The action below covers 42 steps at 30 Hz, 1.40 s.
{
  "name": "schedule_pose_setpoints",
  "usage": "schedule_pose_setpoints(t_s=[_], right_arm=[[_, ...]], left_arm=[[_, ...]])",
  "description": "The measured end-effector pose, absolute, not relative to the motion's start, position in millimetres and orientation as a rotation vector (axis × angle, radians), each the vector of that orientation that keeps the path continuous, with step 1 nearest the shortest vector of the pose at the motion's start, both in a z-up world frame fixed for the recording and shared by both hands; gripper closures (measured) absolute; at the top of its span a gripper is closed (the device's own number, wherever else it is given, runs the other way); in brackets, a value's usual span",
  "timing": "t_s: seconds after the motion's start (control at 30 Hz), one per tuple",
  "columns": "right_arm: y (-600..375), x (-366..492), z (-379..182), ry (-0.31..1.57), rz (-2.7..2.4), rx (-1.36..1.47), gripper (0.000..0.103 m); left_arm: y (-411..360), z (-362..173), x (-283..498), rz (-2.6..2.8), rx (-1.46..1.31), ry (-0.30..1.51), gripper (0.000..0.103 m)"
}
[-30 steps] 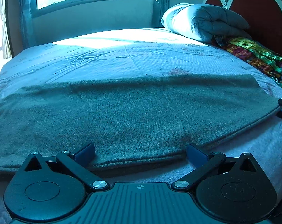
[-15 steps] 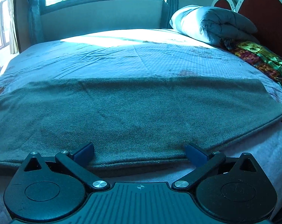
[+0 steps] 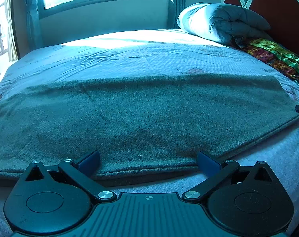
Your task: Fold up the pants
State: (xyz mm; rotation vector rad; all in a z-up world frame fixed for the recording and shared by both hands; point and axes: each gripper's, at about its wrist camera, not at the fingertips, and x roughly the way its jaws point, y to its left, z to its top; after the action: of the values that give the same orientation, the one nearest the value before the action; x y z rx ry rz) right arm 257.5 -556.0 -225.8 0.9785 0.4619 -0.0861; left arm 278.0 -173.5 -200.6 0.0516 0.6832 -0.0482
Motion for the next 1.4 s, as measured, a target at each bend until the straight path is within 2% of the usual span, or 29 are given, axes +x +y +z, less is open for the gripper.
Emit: schedule_pose_setpoints(t_s=[0.17,0.27,0.43,0.53,0.67,0.73,0.77,0.8,0.83,0.9,1.03,1.17,1.3,1.37,1.4], right_arm=[[-539.8,256.0,-196.0,0.434,-0.09,0.894,0.094],[-515.9,258.5,-159.5,0.391,-0.018,0.832,0.094],[-423.7,279.0,-97.7,0.365,0.134,0.651,0.094],[-344.6,288.8,-80.8,0.374,0.23,0.548,0.094],[-226.9,288.8,-90.2,0.427,0.388,0.448,0.094],[-173.1,284.9,-113.9,0.513,0.464,0.41,0.086],[-142.9,282.9,-129.8,0.604,0.524,0.351,0.078],[-123.9,279.5,-140.4,0.677,0.559,0.296,0.082],[-115.3,269.2,-146.8,0.682,0.586,0.289,0.082],[-127.3,254.1,-145.9,0.609,0.573,0.349,0.086],[-167.2,261.3,-129.1,0.567,0.484,0.404,0.083],[-203.0,263.9,-111.7,0.515,0.428,0.409,0.081],[-228.4,254.8,-109.4,0.477,0.381,0.397,0.073],[-241.0,252.5,-113.8,0.473,0.355,0.404,0.072],[-245.1,251.6,-118.6,0.476,0.328,0.4,0.072]], left_arm=[[-170.6,-201.8,279.8,-0.064,0.053,0.672,0.0],[-137.1,-182.9,276.2,-0.092,-0.049,0.65,0.0],[-17.1,-152.3,252.8,0.053,-0.092,0.566,0.0],[64.0,-144.4,223.8,0.17,-0.087,0.556,0.0],[161.8,-151.1,179.1,0.326,-0.167,0.553,0.0],[193.5,-160.6,163.6,0.388,-0.207,0.57,0.0],[202.7,-163.6,158.5,0.408,-0.222,0.57,0.0],[213.7,-169.6,152.0,0.429,-0.251,0.567,0.0],[220.2,-171.8,148.4,0.437,-0.27,0.566,0.0],[228.9,-175.8,143.1,0.443,-0.295,0.553,0.0],[216.4,-176.6,151.5,0.359,-0.344,0.522,0.0],[173.0,-163.0,183.7,0.099,-0.41,0.506,0.0],[116.4,-162.6,224.7,-0.057,-0.418,0.592,0.0],[97.4,-168.6,238.3,-0.067,-0.407,0.634,0.007],[91.2,-172.5,244.0,-0.072,-0.412,0.656,0.021]])
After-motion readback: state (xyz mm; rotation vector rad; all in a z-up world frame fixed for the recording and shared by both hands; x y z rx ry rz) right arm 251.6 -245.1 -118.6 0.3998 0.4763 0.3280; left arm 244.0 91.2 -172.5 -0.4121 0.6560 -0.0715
